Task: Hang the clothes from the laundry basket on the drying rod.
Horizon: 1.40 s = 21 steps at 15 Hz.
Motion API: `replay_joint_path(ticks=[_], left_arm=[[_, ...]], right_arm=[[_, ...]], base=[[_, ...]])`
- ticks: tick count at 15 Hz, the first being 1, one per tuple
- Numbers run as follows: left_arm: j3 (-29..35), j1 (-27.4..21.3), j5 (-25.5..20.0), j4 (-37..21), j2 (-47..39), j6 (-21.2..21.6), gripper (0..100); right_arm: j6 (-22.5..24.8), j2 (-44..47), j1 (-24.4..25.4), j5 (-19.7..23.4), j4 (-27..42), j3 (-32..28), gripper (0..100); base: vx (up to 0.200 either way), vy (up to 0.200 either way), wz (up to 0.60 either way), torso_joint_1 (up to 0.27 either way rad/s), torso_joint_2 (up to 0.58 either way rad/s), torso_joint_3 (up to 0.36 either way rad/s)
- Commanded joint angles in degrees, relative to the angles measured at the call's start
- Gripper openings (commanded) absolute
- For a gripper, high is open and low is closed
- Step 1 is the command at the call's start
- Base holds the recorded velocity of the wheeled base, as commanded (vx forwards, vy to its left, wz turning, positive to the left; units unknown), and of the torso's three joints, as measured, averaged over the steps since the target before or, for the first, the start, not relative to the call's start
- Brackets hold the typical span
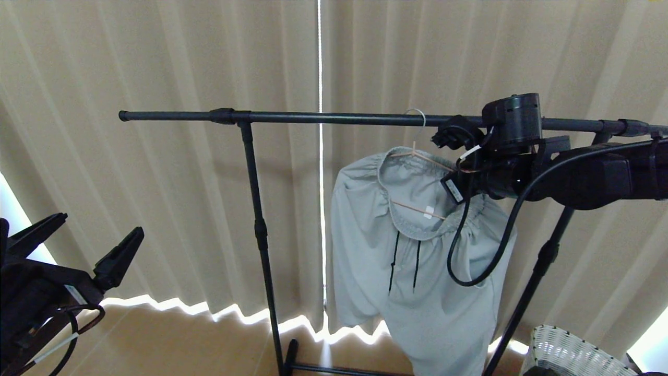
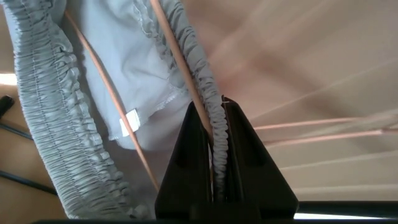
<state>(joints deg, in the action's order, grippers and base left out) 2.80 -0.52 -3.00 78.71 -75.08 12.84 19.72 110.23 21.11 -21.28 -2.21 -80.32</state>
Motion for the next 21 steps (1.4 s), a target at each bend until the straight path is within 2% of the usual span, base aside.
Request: replay_joint_path(ticks=[1, 6, 9, 10, 11, 13, 15, 20, 21], left_arm=[[0.01, 0.00, 0.01, 0.04, -0.06, 0.00, 100], [0.10, 0.00, 0.01, 0.04, 0.20, 0.08, 100], [0.98, -0.71, 0.19, 0.30, 0.81, 0.35, 100], [1.33, -2.20, 0.19, 0.30, 2.22, 0.26, 100], [1.33, -4.57, 0.19, 0.21, 4.15, 0.79, 100], [1.94, -7.39, 0.45, -0.14, 7.58, 4.65, 100], [1.94, -7.65, 0.45, -0.14, 9.87, 7.20, 100], [1.85, -7.65, 0.45, -0.14, 10.22, 7.91, 100], [1.68, -7.56, 0.54, -0.23, 10.22, 7.99, 100]], right_arm=[[0.05, -0.45, 1.03, 0.02, -0.08, 0.08, 100], [-0.83, -1.07, 1.39, 0.63, -1.22, 0.78, 100], [-1.27, -4.41, 1.39, 1.77, -7.55, 7.02, 100], [-1.27, -5.90, 1.39, 3.62, -10.63, 9.84, 100], [-1.27, -7.48, 1.39, 7.84, -14.14, 12.82, 100], [-1.18, -8.01, 1.30, 12.58, -18.10, 14.76, 100], [-1.09, -7.75, 1.30, 12.94, -19.85, 14.93, 100], [-1.09, -8.45, 1.39, 12.85, -20.03, 15.37, 100], [-1.09, -12.93, 1.30, 12.94, -19.94, 17.48, 100]], base=[[0.000, 0.000, 0.00, 0.000, 0.00, 0.000], [0.000, 0.000, 0.00, 0.000, 0.00, 0.000], [0.000, 0.000, 0.00, 0.000, 0.00, 0.000], [0.000, 0.000, 0.00, 0.000, 0.00, 0.000], [0.000, 0.000, 0.00, 0.000, 0.00, 0.000], [0.000, 0.000, 0.00, 0.000, 0.00, 0.000], [0.000, 0.000, 0.00, 0.000, 0.00, 0.000], [0.000, 0.000, 0.00, 0.000, 0.00, 0.000], [0.000, 0.000, 0.00, 0.000, 0.00, 0.000]])
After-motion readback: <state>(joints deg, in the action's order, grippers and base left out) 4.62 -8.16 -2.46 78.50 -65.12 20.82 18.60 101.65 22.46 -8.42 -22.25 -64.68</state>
